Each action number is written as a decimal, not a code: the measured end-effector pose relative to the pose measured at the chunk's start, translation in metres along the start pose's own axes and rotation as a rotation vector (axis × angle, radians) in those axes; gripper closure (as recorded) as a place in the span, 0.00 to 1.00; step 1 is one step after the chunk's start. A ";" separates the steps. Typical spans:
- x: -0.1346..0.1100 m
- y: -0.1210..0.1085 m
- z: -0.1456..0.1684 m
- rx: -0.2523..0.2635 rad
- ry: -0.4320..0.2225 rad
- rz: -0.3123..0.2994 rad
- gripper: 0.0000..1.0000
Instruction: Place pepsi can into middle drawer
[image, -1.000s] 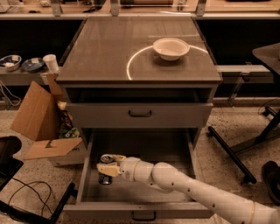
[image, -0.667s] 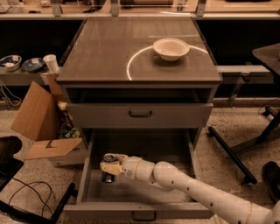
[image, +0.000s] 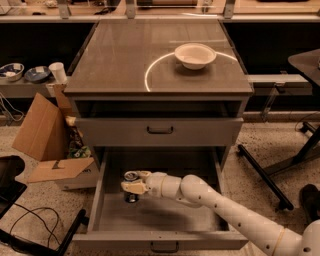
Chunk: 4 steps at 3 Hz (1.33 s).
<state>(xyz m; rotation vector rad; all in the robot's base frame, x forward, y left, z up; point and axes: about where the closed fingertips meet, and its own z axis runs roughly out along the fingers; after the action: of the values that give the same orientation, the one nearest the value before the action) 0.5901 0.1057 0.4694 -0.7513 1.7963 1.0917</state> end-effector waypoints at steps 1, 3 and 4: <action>0.001 -0.003 -0.008 -0.007 -0.038 -0.053 1.00; 0.000 0.017 -0.014 0.002 -0.132 -0.113 0.75; 0.000 0.017 -0.014 0.002 -0.132 -0.113 0.53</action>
Offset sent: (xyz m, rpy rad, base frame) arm -0.0465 -0.0043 0.0215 0.1250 -0.2697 -0.0789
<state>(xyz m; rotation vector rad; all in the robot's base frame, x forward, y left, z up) 0.5708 0.1009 0.4787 -0.7526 1.6239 1.0402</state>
